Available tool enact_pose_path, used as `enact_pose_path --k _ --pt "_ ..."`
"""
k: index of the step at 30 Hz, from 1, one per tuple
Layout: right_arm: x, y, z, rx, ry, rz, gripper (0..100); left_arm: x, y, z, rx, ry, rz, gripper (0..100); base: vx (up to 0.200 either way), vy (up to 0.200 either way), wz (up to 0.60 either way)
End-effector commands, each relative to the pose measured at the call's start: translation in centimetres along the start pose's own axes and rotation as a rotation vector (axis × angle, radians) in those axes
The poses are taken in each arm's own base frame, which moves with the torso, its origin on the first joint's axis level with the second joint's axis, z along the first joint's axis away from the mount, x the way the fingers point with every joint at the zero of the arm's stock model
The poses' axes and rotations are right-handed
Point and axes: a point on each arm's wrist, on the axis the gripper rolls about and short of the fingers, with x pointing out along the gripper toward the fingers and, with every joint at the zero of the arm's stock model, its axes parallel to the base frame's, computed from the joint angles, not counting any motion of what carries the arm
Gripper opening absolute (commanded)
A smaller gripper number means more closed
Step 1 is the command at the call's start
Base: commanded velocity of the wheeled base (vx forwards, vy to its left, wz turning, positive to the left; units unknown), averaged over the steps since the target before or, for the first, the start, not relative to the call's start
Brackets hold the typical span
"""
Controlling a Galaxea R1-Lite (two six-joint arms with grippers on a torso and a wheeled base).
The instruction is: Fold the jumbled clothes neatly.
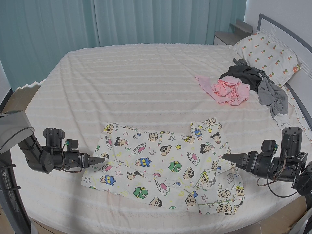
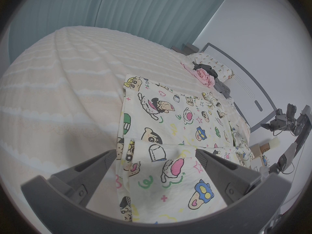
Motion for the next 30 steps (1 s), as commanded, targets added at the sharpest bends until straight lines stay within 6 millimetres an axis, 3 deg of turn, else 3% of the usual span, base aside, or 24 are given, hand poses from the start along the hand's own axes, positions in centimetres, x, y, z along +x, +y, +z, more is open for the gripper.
enact_pose_path --k 1,6,16,17,30 --pt "0.0 0.0 -0.1 0.002 0.002 0.001 100 0.4 0.3 -0.5 -0.002 0.016 0.001 100 0.0 0.0 0.0" --pt "0.0 0.1 -0.1 -0.003 0.007 0.004 100 1.0 1.0 -1.6 0.061 0.047 -0.002 100 0.0 0.0 0.0" --pt "0.1 0.1 -0.3 -0.001 0.015 0.005 100 1.0 0.9 -1.9 0.068 0.056 -0.007 100 0.0 0.0 0.0" --pt "0.1 0.1 -0.3 -0.001 0.015 0.005 100 1.0 0.8 -1.9 0.067 0.058 -0.007 0 0.0 0.0 0.0" --pt "0.2 0.0 -0.4 0.001 0.023 0.0 100 -0.1 1.1 -2.0 0.053 0.051 0.01 0 0.0 0.0 0.0"
